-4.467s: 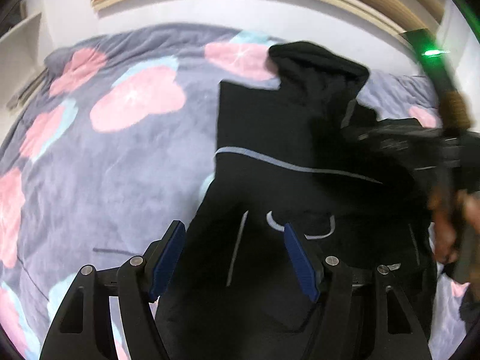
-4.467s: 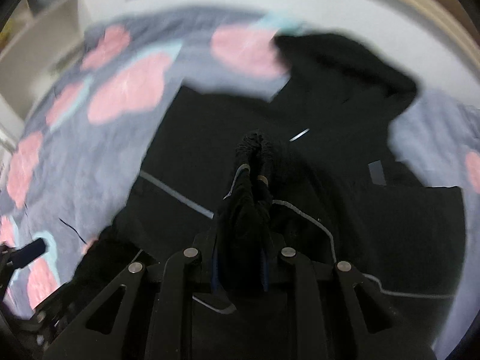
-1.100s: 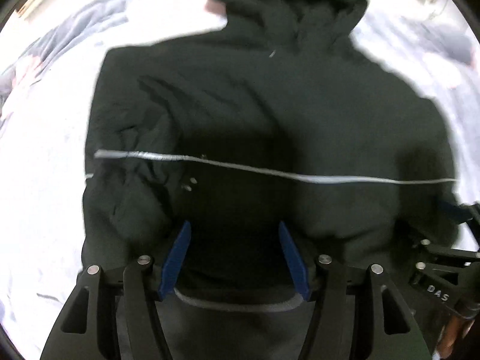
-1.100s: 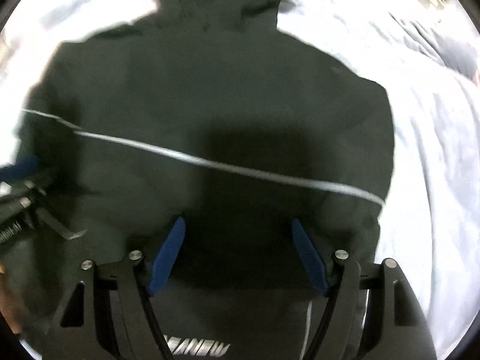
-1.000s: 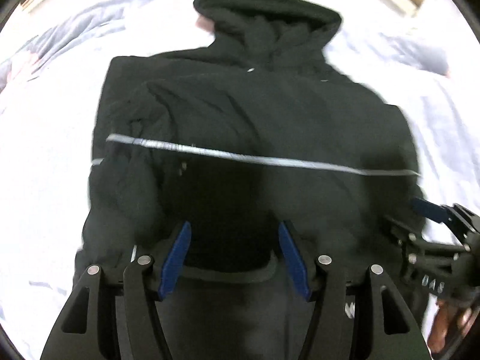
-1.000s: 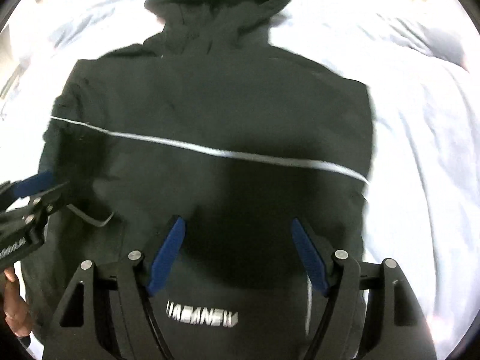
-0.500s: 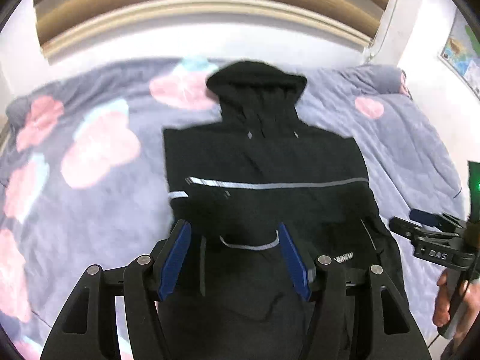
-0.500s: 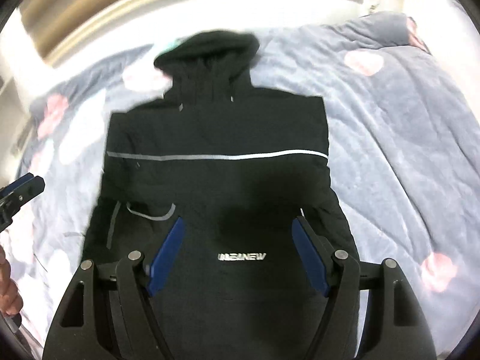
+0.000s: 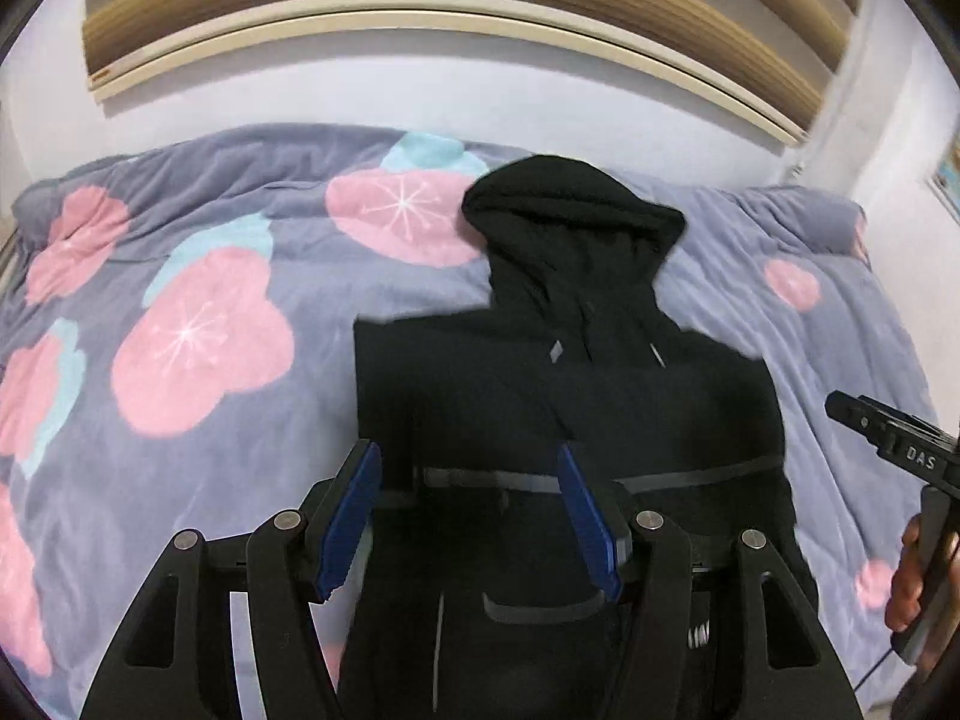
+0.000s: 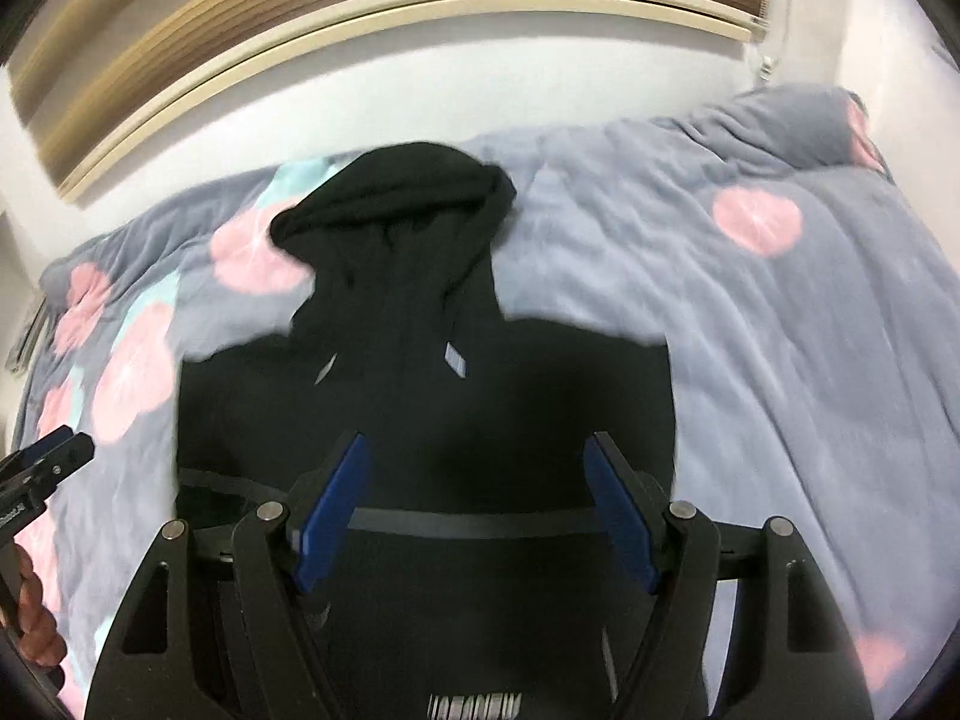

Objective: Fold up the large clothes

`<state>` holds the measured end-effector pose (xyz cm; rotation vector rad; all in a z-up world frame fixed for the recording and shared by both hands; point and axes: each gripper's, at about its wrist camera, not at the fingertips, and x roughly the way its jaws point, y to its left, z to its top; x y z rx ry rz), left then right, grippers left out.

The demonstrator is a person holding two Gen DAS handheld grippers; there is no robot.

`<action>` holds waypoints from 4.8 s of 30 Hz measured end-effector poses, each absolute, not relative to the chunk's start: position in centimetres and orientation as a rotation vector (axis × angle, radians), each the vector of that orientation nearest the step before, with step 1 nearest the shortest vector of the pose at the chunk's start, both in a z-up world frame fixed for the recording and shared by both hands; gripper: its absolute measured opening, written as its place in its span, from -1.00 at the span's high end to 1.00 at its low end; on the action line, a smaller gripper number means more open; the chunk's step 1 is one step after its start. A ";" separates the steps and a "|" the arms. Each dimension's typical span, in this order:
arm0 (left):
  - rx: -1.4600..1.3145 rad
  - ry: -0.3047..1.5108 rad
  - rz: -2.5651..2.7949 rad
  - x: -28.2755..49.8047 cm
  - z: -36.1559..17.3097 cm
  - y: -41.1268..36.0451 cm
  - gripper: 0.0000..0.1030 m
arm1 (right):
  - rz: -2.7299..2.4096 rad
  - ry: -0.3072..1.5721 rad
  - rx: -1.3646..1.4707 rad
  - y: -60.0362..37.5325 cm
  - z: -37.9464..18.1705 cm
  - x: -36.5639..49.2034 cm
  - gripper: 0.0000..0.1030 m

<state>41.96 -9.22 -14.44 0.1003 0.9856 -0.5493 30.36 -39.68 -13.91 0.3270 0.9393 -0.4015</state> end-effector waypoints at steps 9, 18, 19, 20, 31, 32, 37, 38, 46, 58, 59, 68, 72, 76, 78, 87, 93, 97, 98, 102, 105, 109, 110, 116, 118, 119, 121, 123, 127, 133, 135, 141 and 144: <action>0.003 1.065 -0.572 56.2 -19.9 -17.7 -0.22 | -0.403 0.884 0.307 -47.9 -18.5 44.8 -0.48; -0.102 1.139 -0.529 65.9 -26.2 -23.0 -0.22 | -0.424 0.930 0.355 -52.6 -24.1 51.8 -0.40; -0.079 1.148 -0.515 66.6 -26.9 -23.7 -0.22 | -0.419 0.938 0.365 -53.1 -24.8 52.6 -0.26; -0.067 1.154 -0.509 67.1 -27.5 -24.2 -0.22 | -0.414 0.948 0.370 -53.3 -25.3 53.2 0.00; -0.260 1.066 -0.699 66.8 -25.4 -20.9 0.87 | -0.294 0.795 0.403 -54.5 -23.8 48.5 0.86; -0.227 1.078 -0.700 66.7 -25.7 -20.7 0.87 | -0.293 0.838 0.363 -54.1 -25.0 48.9 0.86; -0.119 1.344 -0.599 68.9 -33.7 -22.4 0.82 | -0.310 1.040 0.333 -53.4 -30.9 51.9 0.85; -0.063 1.309 -0.606 68.6 -33.8 -23.0 0.79 | -0.311 1.062 0.323 -53.4 -31.4 52.3 0.82; 0.033 1.066 -0.566 65.3 -27.7 -21.1 0.28 | -0.268 1.002 0.222 -53.0 -26.5 48.6 0.01; 0.142 0.936 -0.748 65.0 -20.9 -28.9 -0.07 | -0.177 0.881 0.182 -50.0 -22.6 56.3 -0.42; 0.146 0.987 -0.747 65.6 -22.8 -29.9 -0.07 | -0.176 0.924 0.183 -49.6 -24.6 57.3 -0.31; 0.213 1.101 -0.736 65.2 -32.2 -32.3 -0.09 | -0.201 1.008 0.156 -48.9 -33.4 58.2 -0.21; 0.240 1.079 -0.716 64.5 -31.6 -32.8 -0.09 | -0.185 1.017 0.148 -48.7 -32.2 58.1 -0.21; 0.244 1.008 -0.762 62.1 -27.6 -31.2 -0.10 | -0.060 0.956 0.235 -49.5 -28.1 56.2 -0.23; 0.230 0.942 -0.782 60.3 -25.0 -29.8 -0.10 | -0.032 0.913 0.250 -50.1 -26.2 55.7 -0.32; 0.152 0.942 -0.750 56.9 -22.0 -23.4 -0.10 | 0.031 0.939 0.302 -54.3 -25.2 60.5 -0.66; 0.151 0.982 -0.671 54.3 -21.9 -18.4 -0.10 | 0.066 1.020 0.339 -54.9 -28.7 63.6 -0.66; 0.108 0.984 -0.638 52.7 -20.5 -14.7 -0.10 | 0.108 1.056 0.392 -55.1 -30.1 65.6 -0.77; 0.103 0.985 -0.630 52.4 -20.3 -14.1 -0.10 | 0.118 1.078 0.421 -55.3 -30.8 66.2 -0.80; 0.144 0.969 -0.597 51.2 -19.2 -12.3 -0.10 | 0.114 1.096 0.518 -56.2 -32.2 66.3 -0.81; 0.190 0.960 -0.592 50.7 -19.0 -12.5 -0.10 | 0.142 1.084 0.483 -55.1 -31.6 65.5 -0.57; 0.224 0.922 -0.593 49.8 -17.9 -12.9 -0.10 | 0.188 1.036 0.361 -52.6 -28.4 63.1 0.56; 0.223 0.912 -0.594 49.6 -17.6 -12.8 -0.10 | 0.191 1.007 0.330 -51.9 -27.0 62.0 0.60; 0.159 0.880 -0.595 48.3 -14.4 -10.8 -0.10 | 0.195 0.752 0.116 -45.7 -16.6 50.3 0.65; 0.124 0.875 -0.582 47.8 -13.4 -9.5 -0.10 | 0.163 0.691 0.017 -43.4 -14.1 45.9 0.66; 0.108 0.873 -0.578 47.5 -12.9 -8.7 -0.10 | 0.153 0.660 -0.037 -41.7 -13.1 43.0 0.66; 0.094 0.866 -0.563 46.7 -11.9 -7.5 -0.10 | 0.157 0.638 -0.090 -39.7 -12.4 39.7 0.66; 0.087 0.859 -0.558 45.7 -11.1 -6.5 -0.10 | 0.140 0.621 -0.191 -37.4 -12.3 35.8 0.66; 0.095 0.843 -0.582 43.5 -10.0 -5.5 -0.11 | 0.065 0.671 -0.382 -33.9 -15.1 30.7 0.66; 0.125 0.891 -0.645 41.6 -11.1 -6.7 -0.12 | 0.039 0.891 -0.280 -34.3 -19.8 27.4 0.38; 0.124 0.899 -0.676 41.4 -11.4 -7.4 -0.11 | 0.023 0.904 -0.234 -34.7 -20.0 26.6 0.15; 0.152 0.897 -0.759 43.6 -12.2 -12.4 -0.12 | 0.022 0.916 -0.073 -35.6 -18.9 27.5 -0.06; 0.105 0.916 -0.780 45.8 -12.9 -15.6 -0.12 | 0.003 0.884 0.021 -36.4 -16.9 28.3 -0.07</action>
